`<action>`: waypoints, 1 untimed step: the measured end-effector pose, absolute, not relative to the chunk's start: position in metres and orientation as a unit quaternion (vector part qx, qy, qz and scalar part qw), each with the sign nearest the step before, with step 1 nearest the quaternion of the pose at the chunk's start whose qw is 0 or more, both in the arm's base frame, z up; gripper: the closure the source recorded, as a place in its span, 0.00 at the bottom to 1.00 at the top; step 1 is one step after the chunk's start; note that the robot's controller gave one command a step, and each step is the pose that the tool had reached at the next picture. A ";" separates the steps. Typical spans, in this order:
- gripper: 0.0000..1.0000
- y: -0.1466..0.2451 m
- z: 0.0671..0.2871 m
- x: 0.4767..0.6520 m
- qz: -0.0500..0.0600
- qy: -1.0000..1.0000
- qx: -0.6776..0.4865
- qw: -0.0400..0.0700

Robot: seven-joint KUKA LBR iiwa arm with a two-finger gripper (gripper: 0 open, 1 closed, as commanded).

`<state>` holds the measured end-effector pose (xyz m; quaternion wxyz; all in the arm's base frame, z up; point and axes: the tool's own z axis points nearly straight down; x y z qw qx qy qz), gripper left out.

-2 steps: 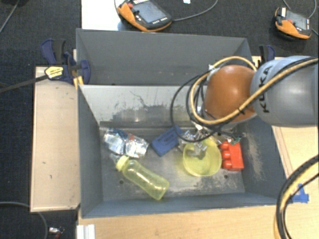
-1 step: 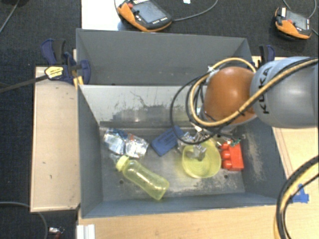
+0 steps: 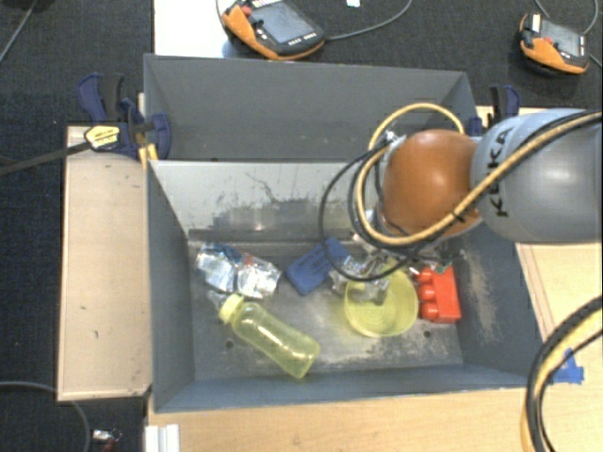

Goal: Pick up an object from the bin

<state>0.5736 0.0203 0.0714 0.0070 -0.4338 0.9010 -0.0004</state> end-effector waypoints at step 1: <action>1.00 0.011 0.072 0.575 0.000 0.917 -0.398 0.007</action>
Offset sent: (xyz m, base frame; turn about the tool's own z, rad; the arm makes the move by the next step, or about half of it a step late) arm 0.0010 -0.0210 0.0243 -0.0502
